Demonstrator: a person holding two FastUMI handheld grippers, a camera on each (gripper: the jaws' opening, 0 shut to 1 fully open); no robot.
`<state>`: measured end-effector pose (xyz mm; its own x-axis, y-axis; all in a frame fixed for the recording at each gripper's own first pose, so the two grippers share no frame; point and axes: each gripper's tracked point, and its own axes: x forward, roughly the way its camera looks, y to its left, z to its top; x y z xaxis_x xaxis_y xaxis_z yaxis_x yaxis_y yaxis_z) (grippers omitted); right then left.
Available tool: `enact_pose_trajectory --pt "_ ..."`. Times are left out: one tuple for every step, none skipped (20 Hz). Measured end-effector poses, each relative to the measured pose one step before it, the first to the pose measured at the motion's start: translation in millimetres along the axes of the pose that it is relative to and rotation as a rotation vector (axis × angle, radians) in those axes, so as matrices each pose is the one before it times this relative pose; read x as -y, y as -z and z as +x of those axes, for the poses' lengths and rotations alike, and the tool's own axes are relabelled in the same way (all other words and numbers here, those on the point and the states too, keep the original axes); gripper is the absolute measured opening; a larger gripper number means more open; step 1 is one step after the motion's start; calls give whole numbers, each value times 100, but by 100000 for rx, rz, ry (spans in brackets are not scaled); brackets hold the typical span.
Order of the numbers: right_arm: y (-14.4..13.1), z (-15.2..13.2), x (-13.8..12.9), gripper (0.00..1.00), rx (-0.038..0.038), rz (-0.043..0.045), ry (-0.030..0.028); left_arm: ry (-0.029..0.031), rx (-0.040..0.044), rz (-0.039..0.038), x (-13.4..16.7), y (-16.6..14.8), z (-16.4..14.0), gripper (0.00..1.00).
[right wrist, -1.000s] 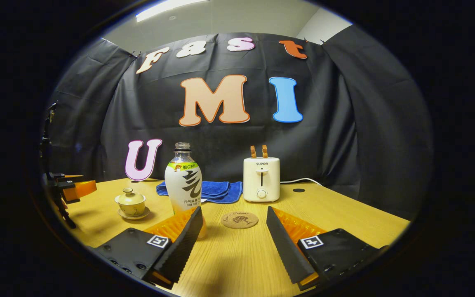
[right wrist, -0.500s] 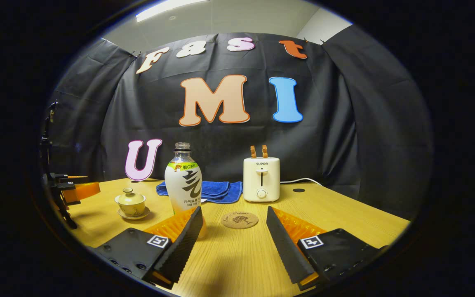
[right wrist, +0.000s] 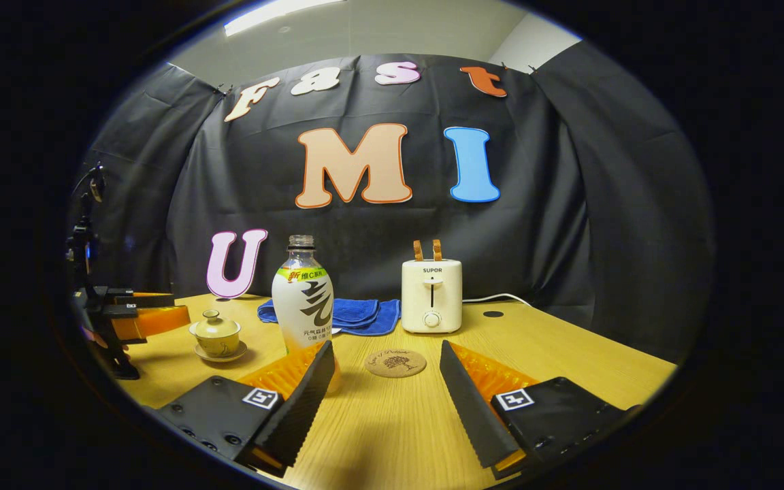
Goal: Open the teacup lid with one hand, grasp the water bottle and pour water into the teacup with the other hand; after pouring, place the water bottle on the coaster and then close the teacup lid.
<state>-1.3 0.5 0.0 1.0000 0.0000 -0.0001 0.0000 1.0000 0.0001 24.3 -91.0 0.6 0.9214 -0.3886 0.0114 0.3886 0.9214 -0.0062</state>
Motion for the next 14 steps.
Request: enact_pose_trajectory --pt "-12 -8 48 94 1 -5 -8 1293 -50 -147 143 65 299 93" --pt "-1 12 -37 98 3 -1 2 1188 -144 9 219 -29 380 93" --pt "-13 -5 -13 94 -3 -2 -4 1327 167 -85 220 24 357 93" --pt "52 13 -3 98 5 -3 -8 1420 -211 5 226 19 386 93" --pt "-38 26 10 98 -5 1 -4 1011 -107 67 199 73 351 93" --pt "28 -22 -5 94 -2 -3 8 1005 -123 134 141 -24 398 93" --pt "-11 -7 31 94 3 -2 9 598 -133 34 86 100 328 93" --pt "-9 -38 -14 94 0 5 12 256 -77 51 -12 -61 297 92" --pt "-35 -8 -3 94 -11 1 4 213 103 -169 14 6 186 93" --pt "46 8 -27 98 -9 7 7 259 -242 181 47 -19 213 92" --pt "-17 21 5 98 18 -2 -6 144 -466 -53 -11 162 147 91" --pt "24 15 14 98 -13 -5 12 -340 -189 -62 -44 47 152 91" --pt "-8 -18 -12 98 -2 -6 5 -338 -717 161 -192 32 227 91" --pt "16 -17 0 98 5 6 -4 -113 -1013 280 -33 189 237 91"
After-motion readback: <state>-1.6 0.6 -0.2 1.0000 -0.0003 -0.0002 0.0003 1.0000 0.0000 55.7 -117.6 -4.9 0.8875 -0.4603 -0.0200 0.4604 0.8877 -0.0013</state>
